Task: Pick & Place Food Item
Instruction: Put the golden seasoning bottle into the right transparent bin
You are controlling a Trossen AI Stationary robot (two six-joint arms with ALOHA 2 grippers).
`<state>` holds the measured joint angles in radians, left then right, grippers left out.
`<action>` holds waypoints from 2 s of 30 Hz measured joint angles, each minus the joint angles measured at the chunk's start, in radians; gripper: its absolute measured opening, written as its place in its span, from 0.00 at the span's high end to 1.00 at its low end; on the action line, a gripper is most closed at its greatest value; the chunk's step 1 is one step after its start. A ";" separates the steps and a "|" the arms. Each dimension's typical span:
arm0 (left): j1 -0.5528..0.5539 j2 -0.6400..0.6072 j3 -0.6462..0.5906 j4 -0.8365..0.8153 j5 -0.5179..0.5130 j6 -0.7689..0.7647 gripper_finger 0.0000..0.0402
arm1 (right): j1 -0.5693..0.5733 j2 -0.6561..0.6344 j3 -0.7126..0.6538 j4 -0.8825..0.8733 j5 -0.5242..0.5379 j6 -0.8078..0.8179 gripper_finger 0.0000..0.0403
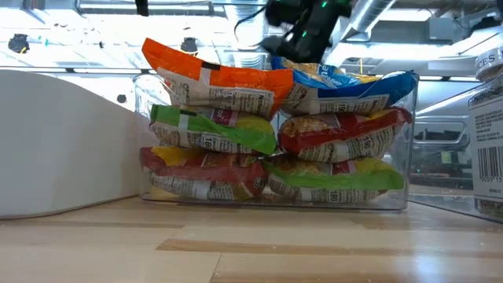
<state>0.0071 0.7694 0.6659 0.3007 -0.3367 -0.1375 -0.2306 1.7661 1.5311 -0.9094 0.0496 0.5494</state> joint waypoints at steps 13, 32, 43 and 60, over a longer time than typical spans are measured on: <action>-0.003 0.000 0.000 0.007 0.001 -0.002 0.81 | 0.018 0.165 0.000 0.080 0.027 -0.004 0.28; -0.003 0.000 0.000 0.007 0.001 -0.009 0.81 | 0.040 0.310 0.004 0.114 -0.027 -0.026 0.28; -0.003 0.000 0.000 0.007 0.001 -0.010 0.81 | 0.029 0.313 -0.004 0.165 -0.036 -0.033 0.28; -0.003 0.000 0.000 0.007 0.001 -0.010 0.81 | 0.040 0.261 -0.021 0.146 -0.017 -0.067 0.29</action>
<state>0.0040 0.7693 0.6659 0.3077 -0.3359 -0.1471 -0.1902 2.0267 1.5097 -0.7638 0.0330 0.4826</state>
